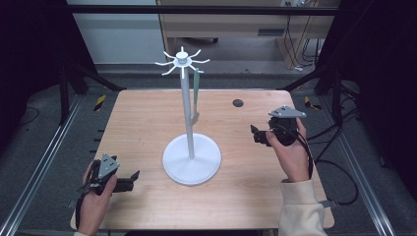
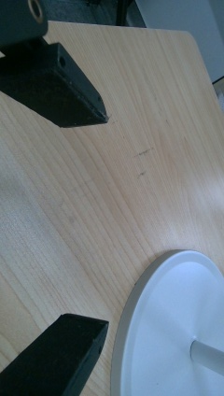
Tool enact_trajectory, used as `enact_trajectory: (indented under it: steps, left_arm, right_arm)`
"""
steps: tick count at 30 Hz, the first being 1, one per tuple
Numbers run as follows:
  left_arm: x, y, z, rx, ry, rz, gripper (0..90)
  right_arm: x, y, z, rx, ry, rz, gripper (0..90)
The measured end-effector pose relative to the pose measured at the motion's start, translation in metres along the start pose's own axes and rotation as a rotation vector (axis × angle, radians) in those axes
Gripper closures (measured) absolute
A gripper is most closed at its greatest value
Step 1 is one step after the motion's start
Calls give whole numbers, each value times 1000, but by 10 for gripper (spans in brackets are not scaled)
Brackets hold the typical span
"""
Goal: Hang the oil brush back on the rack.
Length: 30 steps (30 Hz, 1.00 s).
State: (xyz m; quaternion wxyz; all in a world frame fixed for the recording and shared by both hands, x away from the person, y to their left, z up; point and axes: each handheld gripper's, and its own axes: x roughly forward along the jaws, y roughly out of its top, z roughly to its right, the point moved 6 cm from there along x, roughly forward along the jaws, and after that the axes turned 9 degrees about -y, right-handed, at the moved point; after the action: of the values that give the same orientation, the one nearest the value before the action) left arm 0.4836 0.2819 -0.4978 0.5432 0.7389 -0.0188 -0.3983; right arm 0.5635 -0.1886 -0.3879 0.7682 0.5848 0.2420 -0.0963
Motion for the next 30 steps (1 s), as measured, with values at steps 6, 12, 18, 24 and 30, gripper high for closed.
enact_trajectory:
  steps: [6,12,18,24,30]
  left_arm:
    - [0,-1,-1,0,2,-4,25]
    - [0,0,1,6,-9,5,25]
    - [0,1,1,7,-9,6,25]
    - [0,1,2,9,-13,7,25]
    - [1,1,2,13,-14,3,25]
  right_arm:
    - [16,-17,0,13,11,-40,119]
    - [30,-33,-4,23,42,-84,126]
    - [44,-47,-10,42,70,-104,124]
    - [54,-58,-19,49,91,-127,120]
    - [64,-68,-31,29,96,-155,116]
